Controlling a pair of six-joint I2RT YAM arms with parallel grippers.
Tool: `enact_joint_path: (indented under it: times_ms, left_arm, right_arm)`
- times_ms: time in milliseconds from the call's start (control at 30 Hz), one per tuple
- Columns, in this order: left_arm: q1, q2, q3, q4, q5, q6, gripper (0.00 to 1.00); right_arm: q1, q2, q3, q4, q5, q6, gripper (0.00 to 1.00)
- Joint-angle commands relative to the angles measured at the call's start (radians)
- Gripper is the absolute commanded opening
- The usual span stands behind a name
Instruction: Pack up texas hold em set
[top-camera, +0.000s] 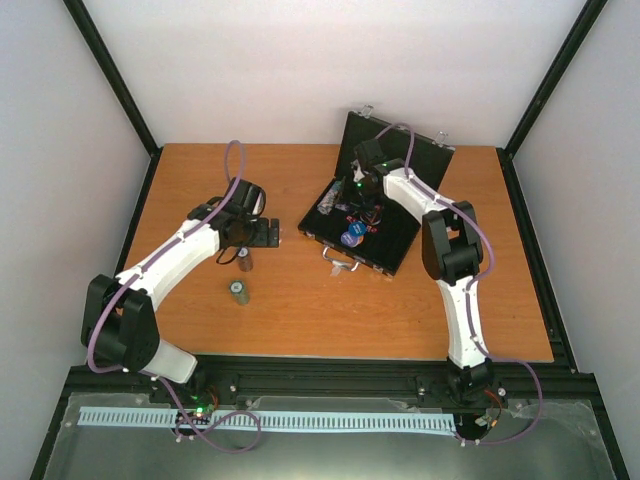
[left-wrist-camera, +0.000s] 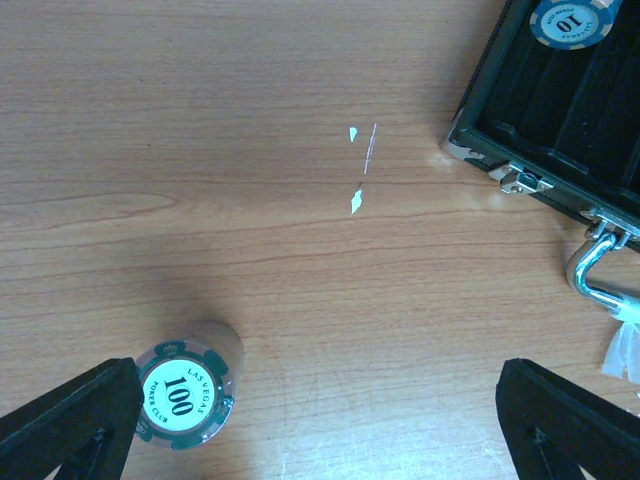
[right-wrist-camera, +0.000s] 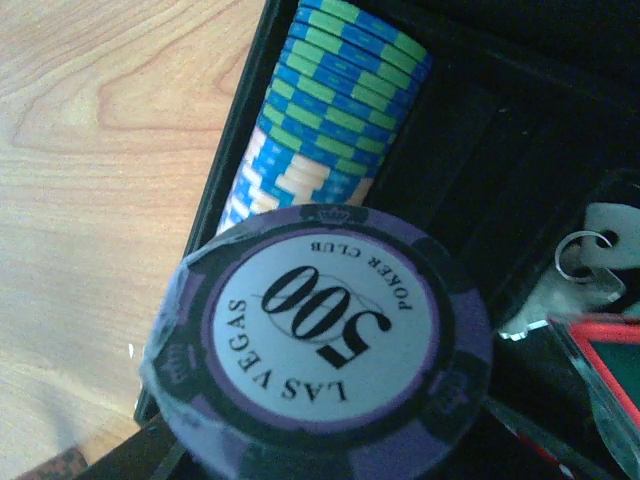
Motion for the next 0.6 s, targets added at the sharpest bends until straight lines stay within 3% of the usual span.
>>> enact_joint_path:
  times_ms: [0,67,333,433,567]
  left_arm:
    - [0.004,-0.014,-0.003,-0.006,-0.009,-0.018,1.0]
    - [0.004,-0.014,-0.002,-0.007,-0.013,-0.019,1.0]
    - [0.007,-0.006,0.002,-0.005,-0.016,-0.014,1.0]
    - [0.007,-0.009,0.001,-0.002,-0.02,-0.012,1.0]
    - [0.007,-0.014,0.004,-0.005,-0.022,-0.01,1.0]
  right_arm:
    - [0.003,0.048,0.108,0.005,-0.041,0.054,0.38]
    - [0.003,0.051,0.117,-0.004,-0.036,0.053,0.44]
    - [-0.001,0.033,0.113,-0.037,0.013,0.038,0.49]
    - [-0.002,0.034,0.115,-0.043,0.002,0.041,0.58]
    - [-0.002,0.02,0.117,-0.051,0.01,0.033,0.58]
